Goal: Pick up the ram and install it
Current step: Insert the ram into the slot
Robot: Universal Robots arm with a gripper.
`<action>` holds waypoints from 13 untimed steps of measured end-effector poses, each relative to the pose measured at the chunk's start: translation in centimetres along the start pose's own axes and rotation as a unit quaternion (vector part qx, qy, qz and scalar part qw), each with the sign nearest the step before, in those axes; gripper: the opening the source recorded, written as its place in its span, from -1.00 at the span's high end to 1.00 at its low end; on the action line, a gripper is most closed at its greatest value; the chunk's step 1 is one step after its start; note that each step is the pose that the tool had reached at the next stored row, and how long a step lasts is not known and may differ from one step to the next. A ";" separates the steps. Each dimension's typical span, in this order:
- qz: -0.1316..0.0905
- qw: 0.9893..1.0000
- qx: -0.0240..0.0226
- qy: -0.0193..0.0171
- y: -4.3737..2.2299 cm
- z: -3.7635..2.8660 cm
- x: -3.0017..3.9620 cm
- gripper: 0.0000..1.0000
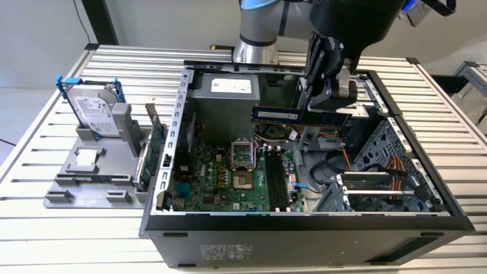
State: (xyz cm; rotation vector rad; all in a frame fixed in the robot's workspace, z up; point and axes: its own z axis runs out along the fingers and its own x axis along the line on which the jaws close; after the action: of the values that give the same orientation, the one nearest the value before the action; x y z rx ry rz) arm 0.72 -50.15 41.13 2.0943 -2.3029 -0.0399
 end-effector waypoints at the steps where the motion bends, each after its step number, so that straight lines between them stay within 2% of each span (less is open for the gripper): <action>1: 0.000 1.000 0.000 0.000 -0.10 0.00 -0.01 1.00; 13: 0.000 1.000 0.000 0.000 -0.21 -0.01 -0.02 1.00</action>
State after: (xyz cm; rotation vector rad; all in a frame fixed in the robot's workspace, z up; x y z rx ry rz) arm 0.93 -50.15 41.13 2.0939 -2.3032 -0.0400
